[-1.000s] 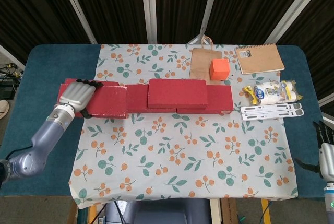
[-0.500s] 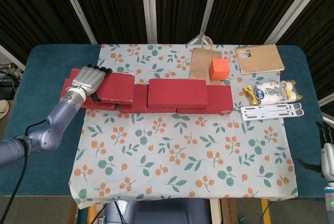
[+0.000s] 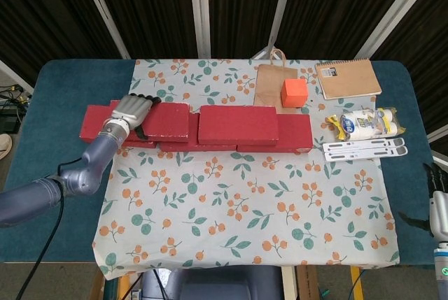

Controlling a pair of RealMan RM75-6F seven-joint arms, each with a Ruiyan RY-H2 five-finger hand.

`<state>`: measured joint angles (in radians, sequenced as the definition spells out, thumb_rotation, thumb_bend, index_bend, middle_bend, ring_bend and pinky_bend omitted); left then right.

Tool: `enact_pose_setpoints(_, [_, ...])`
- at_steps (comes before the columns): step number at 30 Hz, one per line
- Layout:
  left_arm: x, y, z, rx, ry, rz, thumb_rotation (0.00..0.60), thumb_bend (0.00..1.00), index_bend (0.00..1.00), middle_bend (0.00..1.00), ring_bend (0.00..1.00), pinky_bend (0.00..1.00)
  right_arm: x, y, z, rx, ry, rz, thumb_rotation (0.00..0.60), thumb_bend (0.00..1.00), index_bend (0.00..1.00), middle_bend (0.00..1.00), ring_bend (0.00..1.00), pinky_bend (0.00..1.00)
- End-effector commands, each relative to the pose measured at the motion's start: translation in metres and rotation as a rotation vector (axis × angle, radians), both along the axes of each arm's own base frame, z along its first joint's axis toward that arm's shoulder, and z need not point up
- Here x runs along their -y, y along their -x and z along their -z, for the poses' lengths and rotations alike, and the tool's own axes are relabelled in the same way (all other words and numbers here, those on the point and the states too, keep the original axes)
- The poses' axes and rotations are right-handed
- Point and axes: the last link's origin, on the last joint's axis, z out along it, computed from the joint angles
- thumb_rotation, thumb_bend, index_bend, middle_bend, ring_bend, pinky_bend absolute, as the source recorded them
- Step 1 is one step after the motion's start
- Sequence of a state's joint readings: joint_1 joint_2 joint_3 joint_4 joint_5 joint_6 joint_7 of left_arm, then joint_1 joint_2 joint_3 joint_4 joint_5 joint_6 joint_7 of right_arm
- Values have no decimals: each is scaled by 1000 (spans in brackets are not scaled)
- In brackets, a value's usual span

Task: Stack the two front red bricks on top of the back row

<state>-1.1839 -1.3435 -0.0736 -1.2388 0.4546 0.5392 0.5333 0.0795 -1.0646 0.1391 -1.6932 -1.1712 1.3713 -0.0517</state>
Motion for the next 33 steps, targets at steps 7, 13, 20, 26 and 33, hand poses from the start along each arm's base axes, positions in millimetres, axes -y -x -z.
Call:
enact_pose_setpoints(7, [0, -3, 4, 1, -3, -9, 600, 38, 215, 229, 164, 170, 1, 0, -1, 3, 6, -5, 600, 0, 0, 32, 0, 0])
enact_pose_setpoints(13, [0, -4, 7, 3, 2, -16, 600, 38, 215, 230, 164, 171, 1, 0, 0, 4, 2, -4, 600, 0, 0, 31, 0, 0])
enact_pose_setpoints(20, [0, -10, 11, 6, 6, -5, 600, 38, 214, 230, 164, 171, 1, 0, -1, 5, 5, -2, 600, 0, 0, 31, 0, 0])
enact_pose_setpoints(26, [1, -14, 14, 8, 7, 1, 600, 38, 209, 230, 164, 171, 1, 1, -2, 7, 5, -3, 600, 0, 0, 32, 0, 0])
enact_pose_setpoints(33, [2, -20, 21, 13, 12, 4, 600, 38, 204, 229, 164, 171, 0, 2, -4, 12, 13, -2, 600, 0, 0, 32, 0, 0])
